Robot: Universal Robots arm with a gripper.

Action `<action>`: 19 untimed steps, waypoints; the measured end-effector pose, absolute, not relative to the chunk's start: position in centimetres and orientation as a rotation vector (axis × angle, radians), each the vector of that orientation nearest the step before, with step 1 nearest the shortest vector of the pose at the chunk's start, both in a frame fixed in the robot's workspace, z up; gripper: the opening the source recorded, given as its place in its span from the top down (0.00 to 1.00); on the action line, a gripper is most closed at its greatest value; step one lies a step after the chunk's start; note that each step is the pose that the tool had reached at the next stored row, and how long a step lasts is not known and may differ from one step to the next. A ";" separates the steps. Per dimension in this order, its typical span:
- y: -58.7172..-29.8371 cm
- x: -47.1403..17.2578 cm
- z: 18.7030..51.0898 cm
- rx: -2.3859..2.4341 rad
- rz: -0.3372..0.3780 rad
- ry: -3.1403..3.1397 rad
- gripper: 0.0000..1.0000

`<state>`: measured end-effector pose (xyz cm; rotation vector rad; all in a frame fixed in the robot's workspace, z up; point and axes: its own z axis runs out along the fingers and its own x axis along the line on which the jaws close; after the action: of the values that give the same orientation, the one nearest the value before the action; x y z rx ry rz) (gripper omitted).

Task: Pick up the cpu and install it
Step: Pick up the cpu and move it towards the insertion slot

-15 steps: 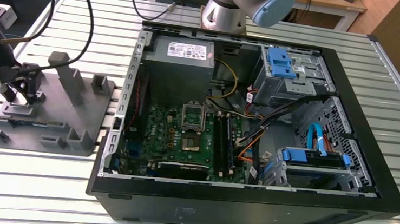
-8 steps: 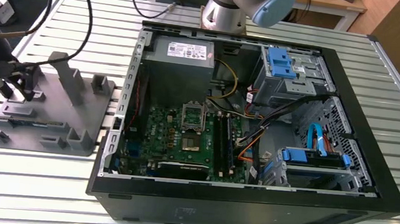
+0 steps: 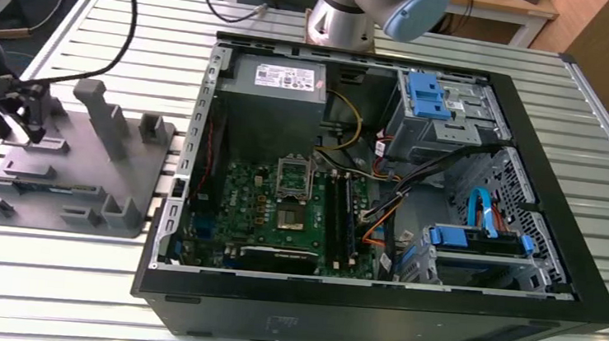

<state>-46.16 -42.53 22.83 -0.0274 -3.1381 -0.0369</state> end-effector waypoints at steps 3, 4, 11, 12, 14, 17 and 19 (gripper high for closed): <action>-42.5 -46.2 23.8 -0.027 -0.037 -3.138 0.53; -42.5 -46.2 24.2 -0.027 -0.037 -3.138 0.53; -42.5 -46.2 26.3 -0.027 -0.037 -3.138 0.53; -42.5 -46.2 26.5 -0.027 -0.037 -3.138 0.53; -42.5 -46.2 27.0 -0.027 -0.037 -3.138 0.53; -42.5 -46.2 27.7 -0.027 -0.037 -3.138 0.53; -42.5 -46.2 28.1 -0.027 -0.037 -3.138 0.53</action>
<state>-46.16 -42.52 28.05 -0.0274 -3.1381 -0.0369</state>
